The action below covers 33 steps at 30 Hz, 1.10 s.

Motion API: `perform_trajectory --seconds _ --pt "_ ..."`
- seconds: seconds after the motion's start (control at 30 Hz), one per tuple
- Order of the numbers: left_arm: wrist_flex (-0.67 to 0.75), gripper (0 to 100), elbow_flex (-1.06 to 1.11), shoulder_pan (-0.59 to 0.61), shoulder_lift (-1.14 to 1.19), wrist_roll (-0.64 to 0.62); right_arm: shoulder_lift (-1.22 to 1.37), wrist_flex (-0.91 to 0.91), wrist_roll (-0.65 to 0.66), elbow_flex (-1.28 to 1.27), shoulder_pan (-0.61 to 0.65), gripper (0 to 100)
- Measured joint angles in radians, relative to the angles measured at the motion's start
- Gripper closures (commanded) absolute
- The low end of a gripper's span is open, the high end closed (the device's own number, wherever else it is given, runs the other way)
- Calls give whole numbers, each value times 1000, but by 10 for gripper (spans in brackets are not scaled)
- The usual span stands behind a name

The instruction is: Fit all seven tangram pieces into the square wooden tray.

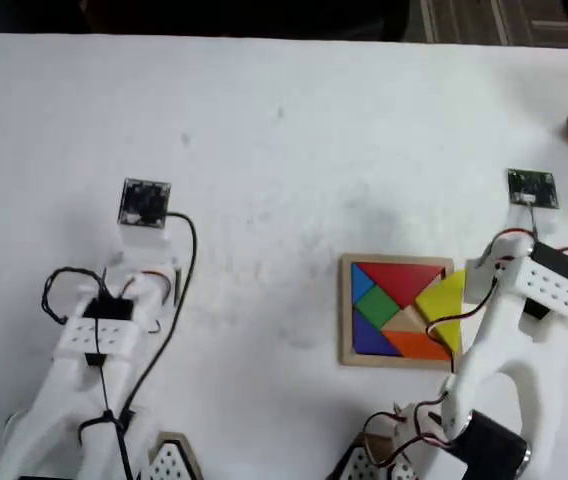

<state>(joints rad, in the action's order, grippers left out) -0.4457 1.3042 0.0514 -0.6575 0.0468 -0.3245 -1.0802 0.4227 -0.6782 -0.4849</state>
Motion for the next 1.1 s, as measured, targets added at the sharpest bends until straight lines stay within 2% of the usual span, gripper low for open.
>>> perform_trajectory --seconds 0.23,0.4,0.63,0.97,1.1 --pt "0 977 0 0 0 2 221 127 0 25 21 981" --pt "0 977 0 0 0 2 348 140 2 92 75 981" --pt "0 977 0 0 0 2 361 63 0 140 152 981" --pt "0 977 0 0 0 2 361 -43 -2 144 153 981" --pt "43 977 17 0 0 2 295 -121 0 144 147 981"
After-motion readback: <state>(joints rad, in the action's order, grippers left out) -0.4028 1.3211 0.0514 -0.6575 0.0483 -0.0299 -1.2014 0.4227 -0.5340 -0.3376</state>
